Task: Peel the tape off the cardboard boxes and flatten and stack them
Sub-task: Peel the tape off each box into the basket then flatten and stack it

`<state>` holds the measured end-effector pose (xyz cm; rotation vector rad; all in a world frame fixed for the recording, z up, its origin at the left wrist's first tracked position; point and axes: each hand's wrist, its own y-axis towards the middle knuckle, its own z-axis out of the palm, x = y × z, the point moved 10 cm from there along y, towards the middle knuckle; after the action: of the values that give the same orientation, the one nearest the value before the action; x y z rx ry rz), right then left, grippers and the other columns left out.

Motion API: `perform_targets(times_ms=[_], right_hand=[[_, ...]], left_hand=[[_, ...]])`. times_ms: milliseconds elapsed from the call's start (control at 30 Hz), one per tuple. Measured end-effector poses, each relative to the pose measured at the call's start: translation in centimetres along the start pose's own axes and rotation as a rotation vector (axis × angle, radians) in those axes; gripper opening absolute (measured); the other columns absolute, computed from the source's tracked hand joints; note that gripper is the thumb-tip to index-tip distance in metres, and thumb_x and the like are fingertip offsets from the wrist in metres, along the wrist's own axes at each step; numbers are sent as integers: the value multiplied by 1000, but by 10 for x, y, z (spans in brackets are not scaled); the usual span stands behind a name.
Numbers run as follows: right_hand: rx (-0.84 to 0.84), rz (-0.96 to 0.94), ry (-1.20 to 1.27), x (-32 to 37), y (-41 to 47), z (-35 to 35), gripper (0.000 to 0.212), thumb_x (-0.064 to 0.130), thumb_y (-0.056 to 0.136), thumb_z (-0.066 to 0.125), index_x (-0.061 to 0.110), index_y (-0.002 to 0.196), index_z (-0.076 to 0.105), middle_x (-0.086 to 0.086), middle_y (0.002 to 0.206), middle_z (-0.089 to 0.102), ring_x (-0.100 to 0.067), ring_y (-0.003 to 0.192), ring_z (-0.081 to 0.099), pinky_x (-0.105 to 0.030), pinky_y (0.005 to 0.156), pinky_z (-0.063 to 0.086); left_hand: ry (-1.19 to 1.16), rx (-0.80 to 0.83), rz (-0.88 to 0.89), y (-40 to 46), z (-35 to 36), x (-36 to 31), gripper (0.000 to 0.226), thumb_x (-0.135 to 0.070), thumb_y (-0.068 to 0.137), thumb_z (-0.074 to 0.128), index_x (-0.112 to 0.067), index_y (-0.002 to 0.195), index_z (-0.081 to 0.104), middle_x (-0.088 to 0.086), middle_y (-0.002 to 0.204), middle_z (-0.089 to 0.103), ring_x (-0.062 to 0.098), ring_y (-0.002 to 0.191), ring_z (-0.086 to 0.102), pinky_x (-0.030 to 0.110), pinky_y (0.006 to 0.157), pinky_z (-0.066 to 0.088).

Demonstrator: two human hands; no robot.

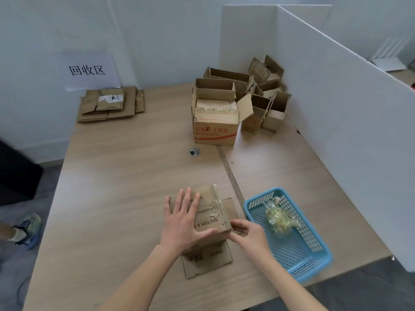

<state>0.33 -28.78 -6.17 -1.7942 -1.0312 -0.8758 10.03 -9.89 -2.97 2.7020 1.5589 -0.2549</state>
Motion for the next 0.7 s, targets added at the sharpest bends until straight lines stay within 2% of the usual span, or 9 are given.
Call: perform_targets(times_ms=[100, 200, 333, 433, 533, 633, 700], right_hand=[[-138, 3, -20, -2, -10, -11, 20, 18, 78, 88, 27, 94, 80, 18, 83, 77, 2, 83, 72, -24, 81, 60], [-174, -8, -32, -1, -16, -12, 14, 15, 82, 84, 27, 88, 80, 15, 76, 76, -2, 76, 72, -28, 77, 61], [-171, -100, -204, 9, -20, -11, 3, 23, 88, 80, 24, 88, 77, 15, 74, 72, 0, 74, 68, -20, 70, 56], [-141, -136, -392, 17, -19, -10, 5, 27, 91, 75, 24, 87, 74, 19, 74, 67, 2, 73, 63, -18, 68, 51], [-113, -139, -461, 22, -18, -9, 7, 28, 91, 73, 25, 86, 71, 20, 74, 63, 2, 72, 61, -20, 68, 50], [-102, -81, -401, 16, -19, -7, 9, 27, 93, 71, 23, 87, 67, 14, 78, 66, -1, 78, 62, -25, 73, 52], [-119, -31, -364, 12, -21, -6, 11, 25, 93, 70, 23, 85, 64, 11, 78, 66, -1, 77, 61, -25, 72, 50]], left_hand=[[14, -20, -4, 1, 0, 1, 124, -105, 68, 16, -24, 163, 21, 4, 171, 6, 26, 158, -1, 61, 123, -5], [-8, -60, 1, 0, -3, 0, 122, -104, 70, 22, -23, 161, 28, 5, 170, 15, 27, 157, 8, 62, 123, 1], [-20, -75, 3, -1, -3, 1, 123, -106, 67, 23, -27, 162, 24, 2, 171, 9, 22, 158, -1, 58, 124, -6], [-22, -46, -1, 1, -2, 1, 126, -108, 64, 20, -31, 163, 16, -3, 171, -1, 17, 156, -13, 55, 124, -12], [-34, -37, -10, 2, -2, 2, 126, -109, 62, 18, -34, 163, 13, -5, 170, -5, 15, 155, -16, 54, 123, -13], [-60, -68, -5, 1, -4, 3, 125, -108, 63, 23, -33, 163, 18, -5, 170, -1, 16, 157, -9, 53, 124, -13], [-83, -98, 1, 0, -6, 2, 123, -107, 64, 27, -32, 161, 24, -4, 170, 6, 17, 157, -1, 53, 124, -11]])
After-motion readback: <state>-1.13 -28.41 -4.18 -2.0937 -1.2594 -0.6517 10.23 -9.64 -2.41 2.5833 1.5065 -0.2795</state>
